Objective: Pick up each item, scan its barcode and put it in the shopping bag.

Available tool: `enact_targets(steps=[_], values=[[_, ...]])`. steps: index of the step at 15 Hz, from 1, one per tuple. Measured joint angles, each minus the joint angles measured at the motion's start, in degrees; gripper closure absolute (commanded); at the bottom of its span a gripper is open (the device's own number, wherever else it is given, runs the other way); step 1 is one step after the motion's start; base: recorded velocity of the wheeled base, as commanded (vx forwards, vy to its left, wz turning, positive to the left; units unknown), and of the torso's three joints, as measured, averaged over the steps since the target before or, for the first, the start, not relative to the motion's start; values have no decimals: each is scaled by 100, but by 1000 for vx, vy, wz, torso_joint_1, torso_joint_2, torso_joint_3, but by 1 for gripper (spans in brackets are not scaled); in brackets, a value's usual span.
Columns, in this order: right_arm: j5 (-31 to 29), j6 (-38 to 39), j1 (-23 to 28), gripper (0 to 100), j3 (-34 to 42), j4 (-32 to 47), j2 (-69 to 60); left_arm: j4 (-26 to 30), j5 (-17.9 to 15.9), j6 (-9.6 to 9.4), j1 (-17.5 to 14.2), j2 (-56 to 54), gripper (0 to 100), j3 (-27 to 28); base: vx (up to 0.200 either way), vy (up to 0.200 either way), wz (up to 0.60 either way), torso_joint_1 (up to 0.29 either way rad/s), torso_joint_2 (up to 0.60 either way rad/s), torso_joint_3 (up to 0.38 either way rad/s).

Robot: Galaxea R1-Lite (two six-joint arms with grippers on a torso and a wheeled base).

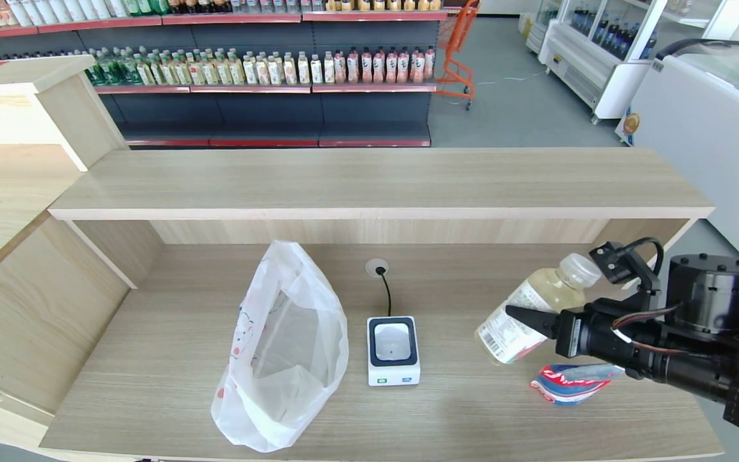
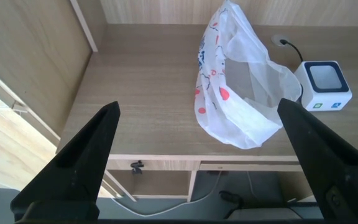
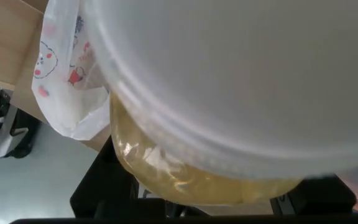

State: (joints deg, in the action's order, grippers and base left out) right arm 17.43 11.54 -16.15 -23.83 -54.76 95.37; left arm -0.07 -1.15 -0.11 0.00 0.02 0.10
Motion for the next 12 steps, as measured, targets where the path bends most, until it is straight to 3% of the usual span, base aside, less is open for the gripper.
enact_targets(steps=[3,12], values=[[0,228,-51,100,0,40,-312,0,0,-10,5,0,0,0,0,0,0,0,0,0],[-2,736,-468,100,-63,49,-391,7,11,-2,11,0,0,0,0,200,0,6,4,-1]])
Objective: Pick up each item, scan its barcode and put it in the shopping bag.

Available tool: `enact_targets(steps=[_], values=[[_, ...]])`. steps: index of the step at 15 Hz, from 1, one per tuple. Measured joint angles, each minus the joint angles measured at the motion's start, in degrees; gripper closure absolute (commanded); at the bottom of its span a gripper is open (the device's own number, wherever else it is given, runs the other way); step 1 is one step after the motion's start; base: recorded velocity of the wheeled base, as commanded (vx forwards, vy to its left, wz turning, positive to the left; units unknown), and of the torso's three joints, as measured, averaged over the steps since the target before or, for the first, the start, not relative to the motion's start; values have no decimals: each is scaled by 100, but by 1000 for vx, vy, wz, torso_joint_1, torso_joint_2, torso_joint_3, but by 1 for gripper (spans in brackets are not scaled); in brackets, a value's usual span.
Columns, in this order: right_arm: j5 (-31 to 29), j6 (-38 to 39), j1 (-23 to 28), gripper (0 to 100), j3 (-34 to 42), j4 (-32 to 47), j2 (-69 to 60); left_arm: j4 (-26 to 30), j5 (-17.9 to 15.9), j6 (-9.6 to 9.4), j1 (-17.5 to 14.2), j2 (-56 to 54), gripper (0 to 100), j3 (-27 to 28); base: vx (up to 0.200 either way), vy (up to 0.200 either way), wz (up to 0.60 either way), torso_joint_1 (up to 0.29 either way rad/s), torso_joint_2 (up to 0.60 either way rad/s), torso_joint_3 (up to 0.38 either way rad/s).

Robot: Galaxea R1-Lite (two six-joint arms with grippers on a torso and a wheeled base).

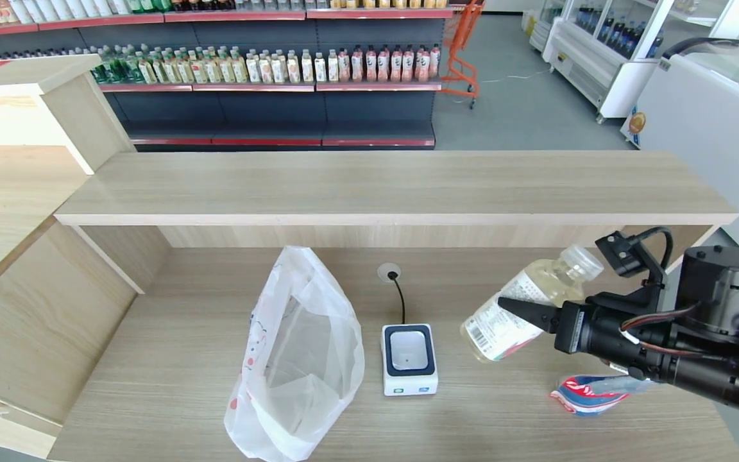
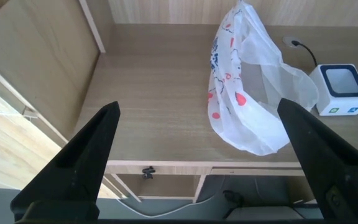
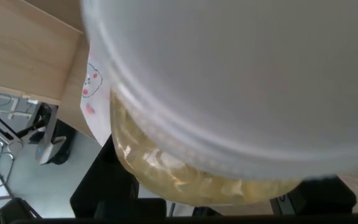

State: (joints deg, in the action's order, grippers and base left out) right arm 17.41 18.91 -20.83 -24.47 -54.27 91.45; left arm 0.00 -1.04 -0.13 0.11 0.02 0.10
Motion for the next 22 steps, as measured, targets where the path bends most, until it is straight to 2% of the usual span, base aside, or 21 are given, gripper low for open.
enact_targets(steps=[2,10,14,19,22], values=[[0,2,-69,100,-4,-2,27,0,0,-13,-11,0,0,0,0,200,0,-12,-5,7],[-30,-5,-217,100,-202,-61,912,-2,0,2,-11,0,0,0,0,0,0,0,0,0],[-22,-5,-491,100,-491,-63,1615,-2,-2,4,-9,0,0,0,0,0,0,0,0,0],[-37,-62,-800,100,-1643,-79,2564,-2,-2,6,-11,0,0,0,0,0,0,0,0,0],[-94,-857,-959,100,-2314,-79,3189,-2,-2,4,-11,0,0,0,0,0,0,0,0,0]])
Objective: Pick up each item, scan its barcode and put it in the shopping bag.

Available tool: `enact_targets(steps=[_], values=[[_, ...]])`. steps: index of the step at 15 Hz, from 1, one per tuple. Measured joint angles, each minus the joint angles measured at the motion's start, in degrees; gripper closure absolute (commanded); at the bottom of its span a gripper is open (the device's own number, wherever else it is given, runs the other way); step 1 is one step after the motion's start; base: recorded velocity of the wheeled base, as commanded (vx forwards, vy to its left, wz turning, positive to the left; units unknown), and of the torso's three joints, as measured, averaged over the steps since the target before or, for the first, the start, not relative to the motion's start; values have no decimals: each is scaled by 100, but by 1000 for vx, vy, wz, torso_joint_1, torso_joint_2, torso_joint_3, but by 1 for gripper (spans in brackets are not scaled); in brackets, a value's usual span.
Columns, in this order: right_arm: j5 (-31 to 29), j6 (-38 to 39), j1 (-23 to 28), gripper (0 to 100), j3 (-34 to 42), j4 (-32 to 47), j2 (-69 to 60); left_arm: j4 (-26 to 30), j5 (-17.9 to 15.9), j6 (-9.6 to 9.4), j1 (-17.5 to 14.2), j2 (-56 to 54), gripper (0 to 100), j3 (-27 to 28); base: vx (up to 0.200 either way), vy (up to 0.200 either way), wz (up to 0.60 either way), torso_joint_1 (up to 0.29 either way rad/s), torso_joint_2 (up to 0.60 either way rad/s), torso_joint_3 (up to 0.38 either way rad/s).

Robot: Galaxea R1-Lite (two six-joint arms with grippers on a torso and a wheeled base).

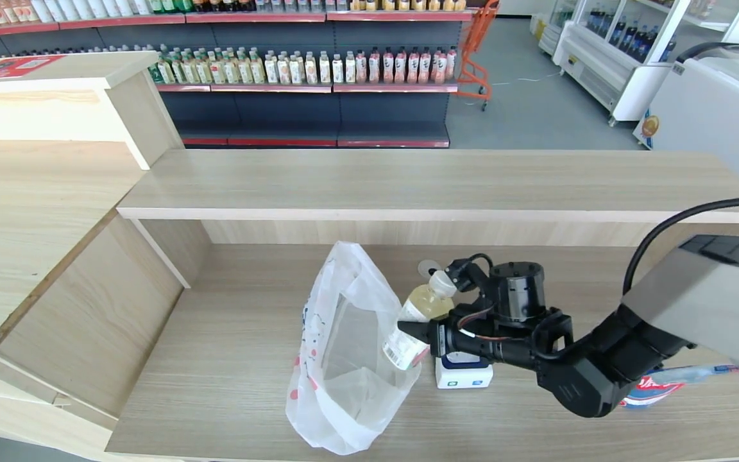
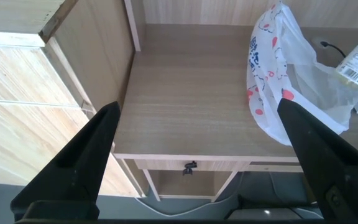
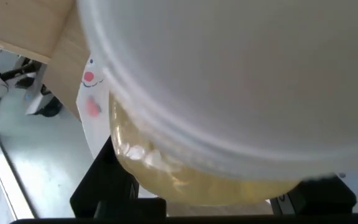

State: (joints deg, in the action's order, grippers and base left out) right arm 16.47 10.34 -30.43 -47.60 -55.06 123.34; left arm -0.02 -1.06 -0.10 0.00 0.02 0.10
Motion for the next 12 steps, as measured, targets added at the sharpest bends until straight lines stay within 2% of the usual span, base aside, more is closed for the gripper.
enact_targets(steps=[5,9,12], values=[[-18,-1250,-293,100,-653,-35,739,-2,2,0,0,0,0,0,0,0,0,0,0,0],[-11,-1570,-455,100,-1108,-134,1108,-2,0,0,0,0,0,0,0,0,0,0,0,0],[-13,-2197,-505,100,-1430,-323,1423,-2,0,0,0,0,0,0,0,0,0,0,0,0]])
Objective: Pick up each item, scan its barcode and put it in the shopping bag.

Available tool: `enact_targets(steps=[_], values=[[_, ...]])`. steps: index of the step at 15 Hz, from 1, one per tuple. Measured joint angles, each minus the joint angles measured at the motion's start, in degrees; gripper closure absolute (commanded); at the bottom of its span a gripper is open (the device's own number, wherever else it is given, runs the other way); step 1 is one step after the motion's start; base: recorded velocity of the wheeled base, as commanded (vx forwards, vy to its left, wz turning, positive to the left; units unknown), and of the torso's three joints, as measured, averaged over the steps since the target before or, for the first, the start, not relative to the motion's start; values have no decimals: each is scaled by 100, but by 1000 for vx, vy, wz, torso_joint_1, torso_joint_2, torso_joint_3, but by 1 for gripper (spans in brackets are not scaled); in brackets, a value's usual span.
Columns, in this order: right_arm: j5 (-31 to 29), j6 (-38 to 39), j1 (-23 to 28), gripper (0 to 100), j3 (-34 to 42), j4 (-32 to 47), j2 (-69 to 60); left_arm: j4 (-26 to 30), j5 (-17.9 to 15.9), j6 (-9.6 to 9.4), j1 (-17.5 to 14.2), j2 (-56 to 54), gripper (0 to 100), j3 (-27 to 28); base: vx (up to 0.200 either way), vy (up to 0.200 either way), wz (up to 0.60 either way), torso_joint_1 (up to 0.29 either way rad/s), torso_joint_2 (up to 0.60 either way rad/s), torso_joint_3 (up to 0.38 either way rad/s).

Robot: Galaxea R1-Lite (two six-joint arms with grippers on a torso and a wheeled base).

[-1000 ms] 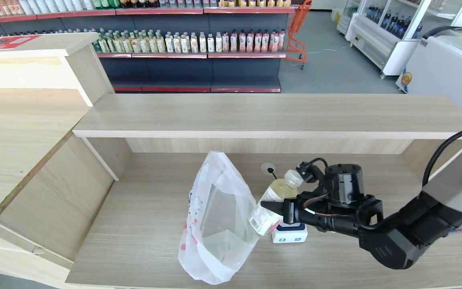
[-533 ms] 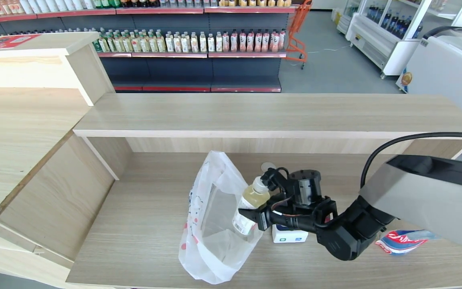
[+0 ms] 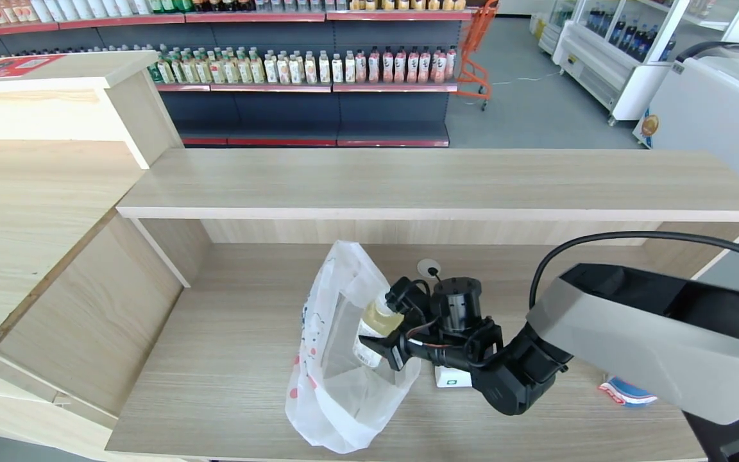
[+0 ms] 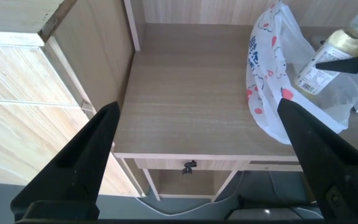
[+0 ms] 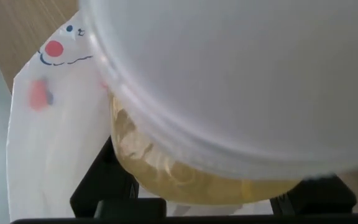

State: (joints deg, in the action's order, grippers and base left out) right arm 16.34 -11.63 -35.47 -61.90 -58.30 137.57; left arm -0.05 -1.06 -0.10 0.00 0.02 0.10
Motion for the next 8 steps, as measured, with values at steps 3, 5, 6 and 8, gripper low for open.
enact_targets(steps=[3,5,6,8], values=[[13,-255,-44,0,-132,-96,210,0,0,0,0,0,0,0,0,0,0,0,0,0],[17,-132,-52,0,-111,-104,234,2,0,2,0,0,0,0,0,0,0,0,0,0],[16,82,-46,0,-90,-101,207,0,0,0,0,0,0,0,0,0,0,0,0,0],[9,1044,-24,0,24,-66,71,0,2,0,0,0,0,0,0,0,0,0,0,0]])
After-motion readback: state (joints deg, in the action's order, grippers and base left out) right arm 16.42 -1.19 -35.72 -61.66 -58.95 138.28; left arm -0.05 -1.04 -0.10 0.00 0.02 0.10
